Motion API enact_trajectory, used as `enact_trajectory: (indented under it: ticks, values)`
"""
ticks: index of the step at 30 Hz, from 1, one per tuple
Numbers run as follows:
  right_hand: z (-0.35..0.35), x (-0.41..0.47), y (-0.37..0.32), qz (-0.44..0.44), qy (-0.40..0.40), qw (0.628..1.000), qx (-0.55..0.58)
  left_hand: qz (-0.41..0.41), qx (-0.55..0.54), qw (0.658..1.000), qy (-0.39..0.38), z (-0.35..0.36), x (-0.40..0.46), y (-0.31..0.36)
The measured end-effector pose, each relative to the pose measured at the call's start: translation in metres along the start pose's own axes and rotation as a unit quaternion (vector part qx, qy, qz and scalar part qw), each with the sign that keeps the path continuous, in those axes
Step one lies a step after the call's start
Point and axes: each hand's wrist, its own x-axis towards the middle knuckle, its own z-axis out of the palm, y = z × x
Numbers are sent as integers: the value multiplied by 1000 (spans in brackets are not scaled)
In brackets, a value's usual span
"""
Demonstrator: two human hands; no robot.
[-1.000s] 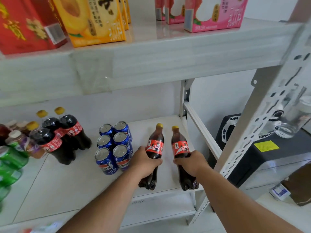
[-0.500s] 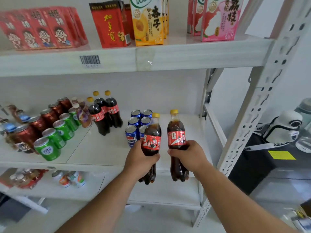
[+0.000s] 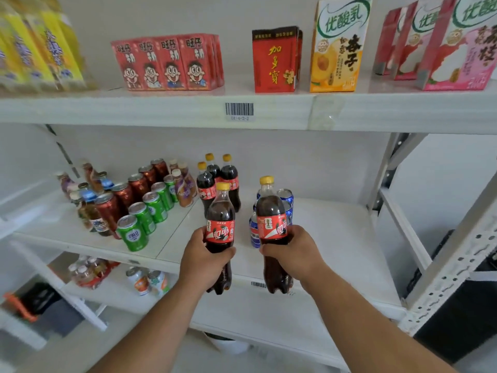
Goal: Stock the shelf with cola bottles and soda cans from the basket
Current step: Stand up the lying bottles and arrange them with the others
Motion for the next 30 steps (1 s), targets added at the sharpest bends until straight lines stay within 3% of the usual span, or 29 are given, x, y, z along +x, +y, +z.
enact_trajectory:
  ticks: [8, 14, 30]
  values:
    - [99, 63, -27, 22, 5, 1000, 15, -4, -11, 1000, -1, -55, 96, -49]
    - [158, 101, -38, 51, 56, 997, 29, 7, -29, 999, -43, -76, 160, -84]
    - [187, 177, -21, 76, 100, 991, -54, 31, -60, 992, -106, -44, 225, -100]
